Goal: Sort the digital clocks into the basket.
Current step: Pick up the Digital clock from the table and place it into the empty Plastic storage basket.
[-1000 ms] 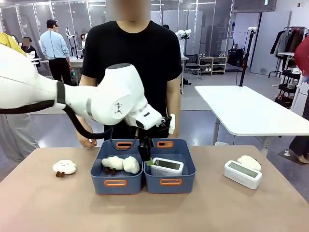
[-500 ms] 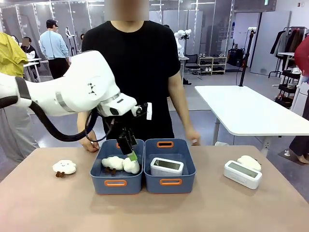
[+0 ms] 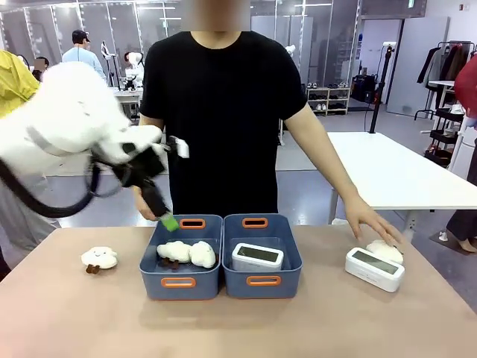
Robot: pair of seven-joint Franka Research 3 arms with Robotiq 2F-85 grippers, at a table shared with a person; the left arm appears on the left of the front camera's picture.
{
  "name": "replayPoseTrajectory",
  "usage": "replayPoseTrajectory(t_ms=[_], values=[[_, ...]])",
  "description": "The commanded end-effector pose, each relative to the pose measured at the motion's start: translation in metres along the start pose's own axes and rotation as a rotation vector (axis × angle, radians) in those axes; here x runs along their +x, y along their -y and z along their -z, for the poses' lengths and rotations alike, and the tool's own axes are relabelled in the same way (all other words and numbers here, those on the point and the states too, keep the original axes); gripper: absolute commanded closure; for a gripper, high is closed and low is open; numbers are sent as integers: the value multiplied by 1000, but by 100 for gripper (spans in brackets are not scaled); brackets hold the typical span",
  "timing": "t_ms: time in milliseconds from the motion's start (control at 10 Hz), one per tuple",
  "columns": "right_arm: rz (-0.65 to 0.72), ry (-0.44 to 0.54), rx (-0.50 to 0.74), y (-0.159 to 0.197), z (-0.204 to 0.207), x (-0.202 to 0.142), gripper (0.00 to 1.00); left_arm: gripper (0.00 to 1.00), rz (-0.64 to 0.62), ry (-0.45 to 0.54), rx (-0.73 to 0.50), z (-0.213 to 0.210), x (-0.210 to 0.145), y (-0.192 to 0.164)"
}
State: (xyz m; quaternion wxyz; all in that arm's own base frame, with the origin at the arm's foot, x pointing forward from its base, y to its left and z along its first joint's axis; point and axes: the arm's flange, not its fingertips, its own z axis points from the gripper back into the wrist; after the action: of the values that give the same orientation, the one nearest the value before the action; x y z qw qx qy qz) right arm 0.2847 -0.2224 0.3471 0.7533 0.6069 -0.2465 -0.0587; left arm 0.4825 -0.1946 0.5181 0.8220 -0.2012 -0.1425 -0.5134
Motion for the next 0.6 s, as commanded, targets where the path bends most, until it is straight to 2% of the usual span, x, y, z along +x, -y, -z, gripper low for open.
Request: replayPoseTrajectory(t_ms=[0, 100, 200, 500], values=[[-4, 0, 8, -1, 0, 0, 0, 0, -258, 188, -49, -64, -76, -48], [-4, 0, 8, -1, 0, 0, 0, 0, -315, 302, -140, -85, -121, -70], [-4, 0, 8, -1, 0, 0, 0, 0, -356, 397, -176, -99, -165, -84], [-4, 0, 8, -1, 0, 0, 0, 0, -417, 638, -257, -106, -294, -108]])
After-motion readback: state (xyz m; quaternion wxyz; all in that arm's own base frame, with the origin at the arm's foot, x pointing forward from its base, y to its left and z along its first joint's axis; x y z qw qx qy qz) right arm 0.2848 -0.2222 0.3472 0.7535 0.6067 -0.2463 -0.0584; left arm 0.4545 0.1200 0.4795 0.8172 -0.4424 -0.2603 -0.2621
